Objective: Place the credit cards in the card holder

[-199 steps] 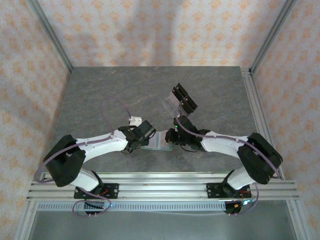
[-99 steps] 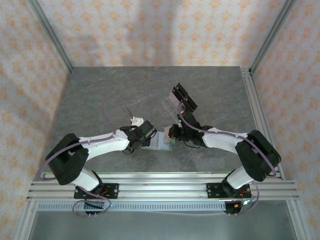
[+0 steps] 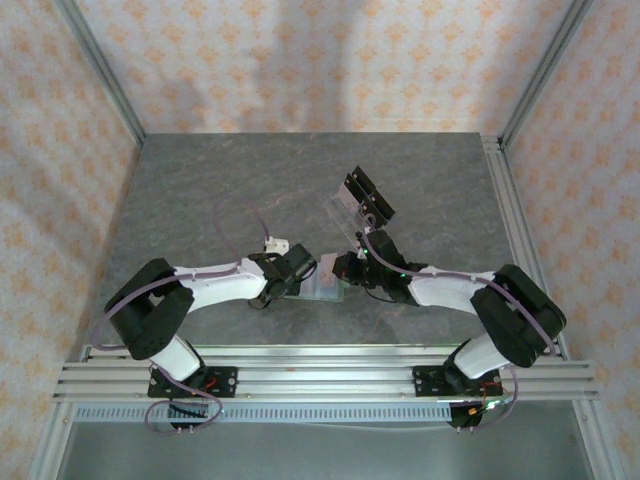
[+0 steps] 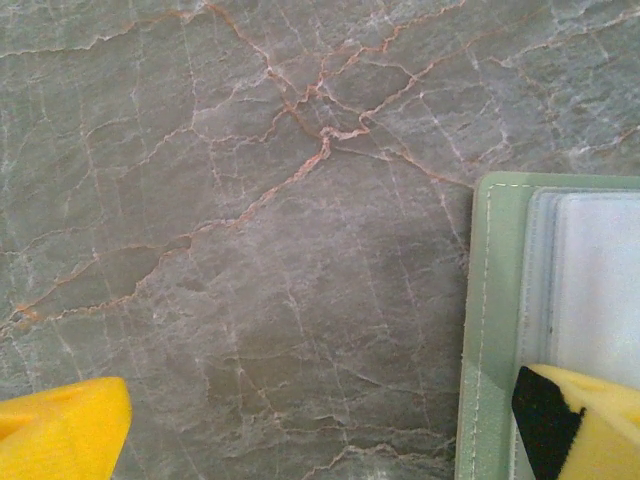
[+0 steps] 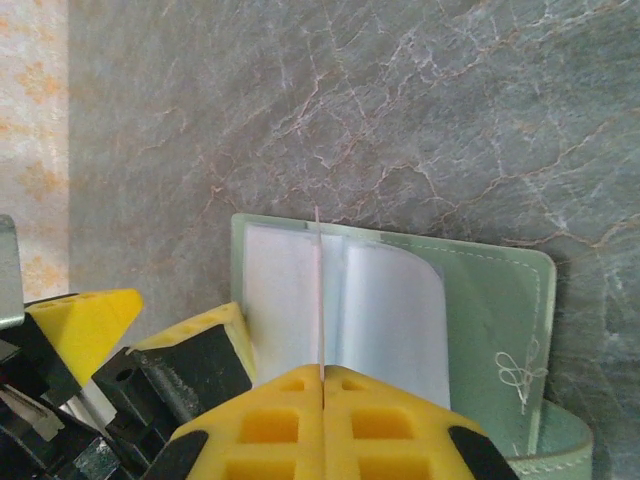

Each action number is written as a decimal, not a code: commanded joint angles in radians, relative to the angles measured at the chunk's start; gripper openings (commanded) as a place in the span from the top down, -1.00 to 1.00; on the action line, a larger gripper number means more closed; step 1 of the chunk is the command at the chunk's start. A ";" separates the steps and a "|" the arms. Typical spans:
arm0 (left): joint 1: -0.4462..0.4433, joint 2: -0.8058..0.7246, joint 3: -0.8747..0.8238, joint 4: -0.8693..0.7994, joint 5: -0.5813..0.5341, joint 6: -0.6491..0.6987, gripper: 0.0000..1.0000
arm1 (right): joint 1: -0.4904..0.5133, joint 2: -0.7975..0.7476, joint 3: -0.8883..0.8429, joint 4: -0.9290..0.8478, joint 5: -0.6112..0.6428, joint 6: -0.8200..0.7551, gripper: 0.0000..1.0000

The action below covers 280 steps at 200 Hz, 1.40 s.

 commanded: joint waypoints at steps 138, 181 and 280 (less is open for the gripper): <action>-0.008 0.019 0.012 -0.063 -0.069 -0.047 -0.99 | 0.041 0.127 -0.119 0.385 -0.020 0.108 1.00; -0.009 0.019 0.011 -0.062 -0.070 -0.045 -0.99 | 0.043 0.152 -0.134 0.424 -0.019 0.122 1.00; -0.008 0.019 0.011 -0.061 -0.072 -0.044 -0.99 | 0.043 0.177 -0.172 0.478 -0.026 0.128 1.00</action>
